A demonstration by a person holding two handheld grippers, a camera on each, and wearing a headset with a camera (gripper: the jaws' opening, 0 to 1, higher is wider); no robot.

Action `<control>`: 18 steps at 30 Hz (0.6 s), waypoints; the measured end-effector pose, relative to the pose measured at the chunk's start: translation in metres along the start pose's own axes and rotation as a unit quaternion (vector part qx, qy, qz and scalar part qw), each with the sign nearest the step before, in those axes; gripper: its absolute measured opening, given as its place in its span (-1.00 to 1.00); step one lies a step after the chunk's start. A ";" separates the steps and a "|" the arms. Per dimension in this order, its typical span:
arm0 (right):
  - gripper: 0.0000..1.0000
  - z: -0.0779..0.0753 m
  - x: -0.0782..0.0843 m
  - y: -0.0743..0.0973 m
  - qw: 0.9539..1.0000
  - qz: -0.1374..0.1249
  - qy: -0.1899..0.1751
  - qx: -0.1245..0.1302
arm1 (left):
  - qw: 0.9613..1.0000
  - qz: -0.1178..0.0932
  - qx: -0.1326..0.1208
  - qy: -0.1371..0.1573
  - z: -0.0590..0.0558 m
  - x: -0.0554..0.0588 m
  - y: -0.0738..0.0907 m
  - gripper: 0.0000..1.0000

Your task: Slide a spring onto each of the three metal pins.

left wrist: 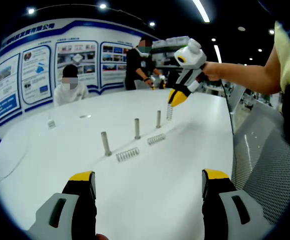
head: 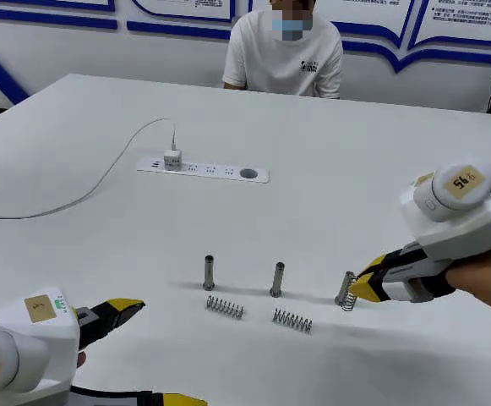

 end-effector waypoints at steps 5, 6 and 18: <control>-0.76 -0.001 -0.003 0.004 1.000 -0.001 0.000 0.002 | 1.000 0.000 0.000 0.000 0.000 0.000 0.000 0.78; -0.76 -0.001 -0.004 0.005 1.000 -0.002 -0.001 0.003 | 1.000 0.000 0.000 0.001 0.000 0.000 0.000 0.78; -0.76 -0.009 -0.011 0.013 1.000 -0.010 -0.002 0.014 | 1.000 0.000 -0.002 0.002 0.001 0.002 0.001 0.78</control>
Point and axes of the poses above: the centre of the closed fingertips' face, and the gripper's own axes: y roughly backward along the fingers, z roughly to its left, x roughly out of its underside, the point moved 4 cm from there along y, roughly backward along the fingers, and after that the axes turned 6 degrees about y, right-handed, at the moved point
